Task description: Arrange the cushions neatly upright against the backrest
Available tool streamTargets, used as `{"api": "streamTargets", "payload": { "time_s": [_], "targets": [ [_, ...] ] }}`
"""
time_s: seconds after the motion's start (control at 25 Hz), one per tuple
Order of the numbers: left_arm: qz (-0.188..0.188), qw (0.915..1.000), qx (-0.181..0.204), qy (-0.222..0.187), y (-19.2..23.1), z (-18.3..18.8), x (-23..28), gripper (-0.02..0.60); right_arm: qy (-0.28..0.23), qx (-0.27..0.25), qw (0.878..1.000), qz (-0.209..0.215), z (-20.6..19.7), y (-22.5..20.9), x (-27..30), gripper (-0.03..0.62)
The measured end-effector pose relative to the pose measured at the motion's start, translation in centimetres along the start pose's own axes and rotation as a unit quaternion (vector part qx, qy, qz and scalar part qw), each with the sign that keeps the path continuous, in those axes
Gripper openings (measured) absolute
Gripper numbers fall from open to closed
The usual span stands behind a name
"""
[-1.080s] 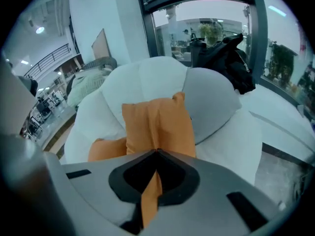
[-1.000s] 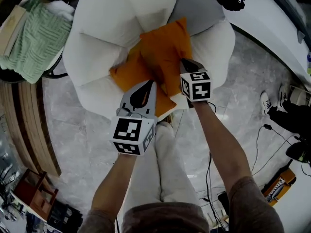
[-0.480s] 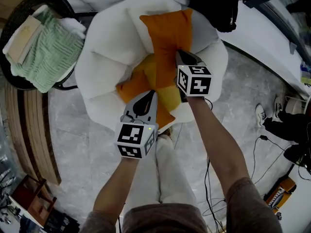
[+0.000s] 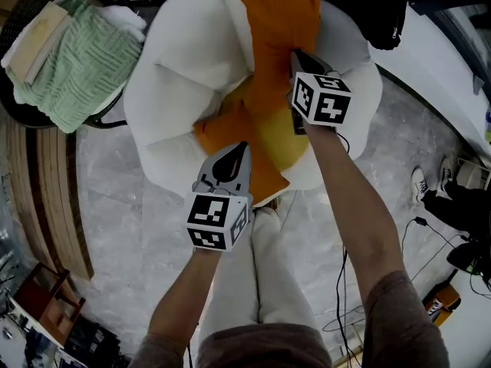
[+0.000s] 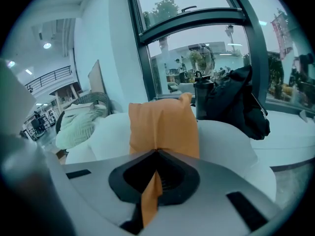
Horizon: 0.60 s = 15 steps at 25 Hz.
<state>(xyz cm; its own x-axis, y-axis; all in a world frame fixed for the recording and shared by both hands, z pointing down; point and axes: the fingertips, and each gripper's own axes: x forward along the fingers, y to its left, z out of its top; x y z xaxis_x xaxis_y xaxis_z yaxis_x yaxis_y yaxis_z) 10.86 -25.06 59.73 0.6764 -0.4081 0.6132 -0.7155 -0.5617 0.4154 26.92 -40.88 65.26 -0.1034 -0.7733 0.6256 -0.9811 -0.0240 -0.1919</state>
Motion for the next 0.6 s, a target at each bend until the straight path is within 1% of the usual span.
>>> {"api": "streamTargets", "payload": {
  "time_s": [0.24, 0.4, 0.6],
  "targets": [
    [0.013, 0.9997, -0.022, 0.002, 2.5, -1.9, -0.4, 0.005, 0.013, 0.006, 1.0, -0.002, -3.1, 0.2, 1.7, 0.023],
    [0.014, 0.9995, -0.029, 0.003, 3.3, -2.5, -0.5, 0.005, 0.023, -0.015, 1.0, 0.002, -4.6, 1.1, 2.1, 0.026],
    [0.009, 0.9995, -0.03, -0.001, 3.0, -2.1, -0.7, 0.005, 0.035, -0.034, 0.999, -0.005, -5.6, 1.4, 1.5, 0.041]
  ]
}}
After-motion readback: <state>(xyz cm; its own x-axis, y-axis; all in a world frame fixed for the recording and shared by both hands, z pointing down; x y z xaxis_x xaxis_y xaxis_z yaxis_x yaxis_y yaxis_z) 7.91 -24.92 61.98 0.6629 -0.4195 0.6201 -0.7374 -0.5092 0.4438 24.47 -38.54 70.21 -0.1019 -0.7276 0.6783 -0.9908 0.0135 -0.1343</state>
